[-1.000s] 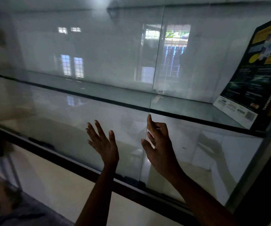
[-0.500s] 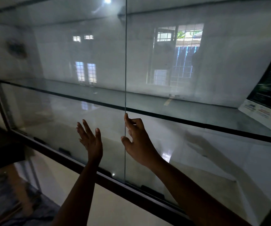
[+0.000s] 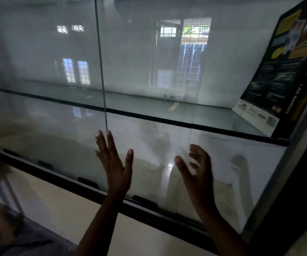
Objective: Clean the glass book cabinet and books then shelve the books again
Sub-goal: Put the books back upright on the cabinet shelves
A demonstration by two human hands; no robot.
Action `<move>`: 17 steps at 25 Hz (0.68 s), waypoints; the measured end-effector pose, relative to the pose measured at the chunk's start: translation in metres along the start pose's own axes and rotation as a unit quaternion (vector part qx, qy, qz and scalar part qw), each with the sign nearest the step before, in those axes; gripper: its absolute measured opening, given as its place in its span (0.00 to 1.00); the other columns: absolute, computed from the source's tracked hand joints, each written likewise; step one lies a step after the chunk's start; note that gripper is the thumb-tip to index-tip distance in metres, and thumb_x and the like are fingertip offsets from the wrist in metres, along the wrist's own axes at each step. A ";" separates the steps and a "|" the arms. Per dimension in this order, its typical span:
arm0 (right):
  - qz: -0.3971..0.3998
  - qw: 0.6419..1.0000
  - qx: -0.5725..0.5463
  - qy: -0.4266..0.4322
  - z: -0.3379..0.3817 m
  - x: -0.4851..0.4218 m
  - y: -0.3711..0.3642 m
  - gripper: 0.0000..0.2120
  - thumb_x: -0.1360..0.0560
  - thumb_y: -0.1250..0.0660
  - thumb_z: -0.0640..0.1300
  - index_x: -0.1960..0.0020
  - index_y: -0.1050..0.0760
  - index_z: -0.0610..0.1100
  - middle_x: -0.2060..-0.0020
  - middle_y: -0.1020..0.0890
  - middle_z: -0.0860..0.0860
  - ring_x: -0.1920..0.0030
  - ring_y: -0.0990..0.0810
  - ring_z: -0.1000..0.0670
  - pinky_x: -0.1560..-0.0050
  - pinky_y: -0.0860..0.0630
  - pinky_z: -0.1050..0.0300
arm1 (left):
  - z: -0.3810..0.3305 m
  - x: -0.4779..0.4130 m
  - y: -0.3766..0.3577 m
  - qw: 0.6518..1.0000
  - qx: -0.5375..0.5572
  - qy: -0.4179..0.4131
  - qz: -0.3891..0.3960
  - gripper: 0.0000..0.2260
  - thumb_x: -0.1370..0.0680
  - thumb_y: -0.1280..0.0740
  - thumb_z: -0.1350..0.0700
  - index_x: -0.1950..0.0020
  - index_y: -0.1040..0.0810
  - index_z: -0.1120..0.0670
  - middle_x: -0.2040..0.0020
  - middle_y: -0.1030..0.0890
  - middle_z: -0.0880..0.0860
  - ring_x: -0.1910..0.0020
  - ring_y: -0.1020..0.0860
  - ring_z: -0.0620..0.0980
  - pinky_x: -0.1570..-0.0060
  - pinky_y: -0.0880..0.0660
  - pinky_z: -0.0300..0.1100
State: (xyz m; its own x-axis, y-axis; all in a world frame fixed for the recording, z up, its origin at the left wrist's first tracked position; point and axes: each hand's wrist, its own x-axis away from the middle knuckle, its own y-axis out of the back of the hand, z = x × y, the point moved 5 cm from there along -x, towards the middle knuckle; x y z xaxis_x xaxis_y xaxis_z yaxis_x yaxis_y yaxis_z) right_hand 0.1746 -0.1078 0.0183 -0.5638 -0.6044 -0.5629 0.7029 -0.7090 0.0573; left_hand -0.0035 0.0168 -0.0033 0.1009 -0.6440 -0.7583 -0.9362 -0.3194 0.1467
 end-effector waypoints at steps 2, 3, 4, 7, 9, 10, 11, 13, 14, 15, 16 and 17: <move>0.121 0.992 -0.028 -0.030 -0.013 -0.012 -0.020 0.33 0.37 0.34 0.66 0.36 0.32 0.54 0.39 0.26 0.59 0.40 0.27 0.62 0.41 0.30 0.67 | 0.012 0.001 -0.003 0.999 0.011 0.048 -0.014 0.35 0.23 0.51 0.33 0.23 0.55 0.50 0.23 0.58 0.49 0.24 0.59 0.47 0.26 0.59 0.57; 0.156 0.986 -0.047 -0.027 -0.015 -0.018 -0.028 0.30 0.36 0.33 0.64 0.37 0.31 0.55 0.39 0.25 0.59 0.40 0.26 0.61 0.40 0.29 0.67 | 0.018 0.002 -0.004 0.996 0.024 0.078 -0.017 0.36 0.25 0.51 0.31 0.24 0.56 0.49 0.23 0.59 0.47 0.24 0.59 0.47 0.27 0.58 0.59; 0.175 0.983 -0.058 -0.013 -0.015 -0.024 -0.035 0.26 0.35 0.31 0.61 0.39 0.28 0.54 0.41 0.23 0.58 0.41 0.24 0.60 0.40 0.29 0.65 | 0.024 0.003 -0.005 0.994 0.034 0.103 -0.017 0.38 0.26 0.52 0.28 0.24 0.57 0.49 0.24 0.60 0.46 0.24 0.59 0.46 0.27 0.57 0.59; 0.182 0.979 -0.085 0.021 -0.014 -0.033 -0.046 0.13 0.32 0.30 0.53 0.47 0.22 0.55 0.49 0.18 0.59 0.45 0.20 0.57 0.44 0.26 0.63 | 0.033 0.000 -0.008 0.990 0.051 0.135 -0.005 0.42 0.31 0.55 0.24 0.26 0.59 0.48 0.25 0.62 0.46 0.24 0.60 0.47 0.27 0.61 0.57; 0.171 0.979 -0.104 0.036 -0.016 -0.033 -0.048 0.15 0.32 0.30 0.54 0.47 0.22 0.53 0.49 0.18 0.58 0.47 0.20 0.56 0.46 0.25 0.64 | 0.031 -0.003 -0.010 0.987 0.067 0.147 -0.003 0.44 0.33 0.56 0.22 0.27 0.59 0.49 0.25 0.61 0.47 0.24 0.60 0.49 0.28 0.63 0.54; 0.166 0.979 -0.111 0.040 -0.017 -0.033 -0.050 0.17 0.33 0.30 0.55 0.46 0.22 0.51 0.48 0.18 0.57 0.47 0.20 0.55 0.46 0.25 0.63 | 0.027 -0.003 -0.011 0.985 0.071 0.154 -0.007 0.46 0.34 0.56 0.21 0.27 0.59 0.50 0.25 0.60 0.49 0.24 0.60 0.50 0.29 0.63 0.54; 0.165 0.978 -0.117 0.043 -0.017 -0.033 -0.053 0.18 0.33 0.30 0.55 0.45 0.23 0.50 0.46 0.19 0.56 0.47 0.20 0.54 0.45 0.24 0.62 | 0.024 -0.004 -0.011 0.984 0.073 0.161 -0.016 0.49 0.35 0.57 0.21 0.26 0.57 0.52 0.24 0.59 0.51 0.24 0.59 0.51 0.29 0.63 0.54; 0.179 0.975 -0.125 0.043 -0.015 -0.033 -0.067 0.19 0.33 0.30 0.55 0.43 0.24 0.51 0.45 0.19 0.54 0.47 0.20 0.54 0.45 0.23 0.59 | 0.022 -0.005 -0.010 0.982 0.070 0.170 -0.033 0.52 0.37 0.58 0.20 0.25 0.54 0.55 0.23 0.58 0.54 0.24 0.58 0.50 0.29 0.62 0.54; 0.187 0.973 -0.127 0.041 -0.014 -0.033 -0.076 0.20 0.33 0.31 0.55 0.43 0.24 0.51 0.44 0.20 0.53 0.47 0.20 0.54 0.45 0.23 0.58 | 0.024 -0.003 -0.010 0.983 0.073 0.165 -0.032 0.50 0.37 0.57 0.20 0.25 0.54 0.52 0.24 0.58 0.51 0.25 0.58 0.48 0.29 0.62 0.54; 0.195 0.972 -0.128 0.042 -0.013 -0.033 -0.085 0.19 0.32 0.31 0.56 0.43 0.24 0.52 0.44 0.20 0.53 0.47 0.20 0.54 0.45 0.23 0.57 | 0.026 -0.001 -0.009 0.984 0.083 0.155 -0.026 0.47 0.36 0.57 0.20 0.26 0.54 0.48 0.25 0.59 0.46 0.26 0.59 0.44 0.28 0.63 0.54; 0.201 0.970 -0.129 0.044 -0.013 -0.033 -0.093 0.19 0.32 0.31 0.56 0.43 0.25 0.53 0.44 0.20 0.53 0.47 0.20 0.54 0.45 0.23 0.56 | 0.028 0.001 -0.008 0.984 0.097 0.147 -0.018 0.42 0.35 0.55 0.21 0.28 0.55 0.44 0.26 0.60 0.42 0.26 0.60 0.41 0.28 0.64 0.55; 0.206 0.969 -0.132 0.046 -0.013 -0.033 -0.100 0.19 0.32 0.31 0.56 0.43 0.25 0.53 0.45 0.20 0.53 0.47 0.20 0.54 0.45 0.23 0.56 | 0.030 0.002 -0.008 0.984 0.108 0.143 -0.010 0.39 0.34 0.54 0.21 0.29 0.56 0.41 0.28 0.60 0.39 0.27 0.60 0.38 0.27 0.64 0.55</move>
State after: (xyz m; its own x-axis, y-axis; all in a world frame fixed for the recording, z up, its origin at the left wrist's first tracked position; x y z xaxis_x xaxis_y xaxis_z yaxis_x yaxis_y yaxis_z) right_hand 0.1288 -0.0123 0.0203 -0.1795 -0.7732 -0.6082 0.9533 -0.2894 0.0865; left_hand -0.0061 0.0388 -0.0249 0.1815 -0.8182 -0.5456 -0.9796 -0.1988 -0.0278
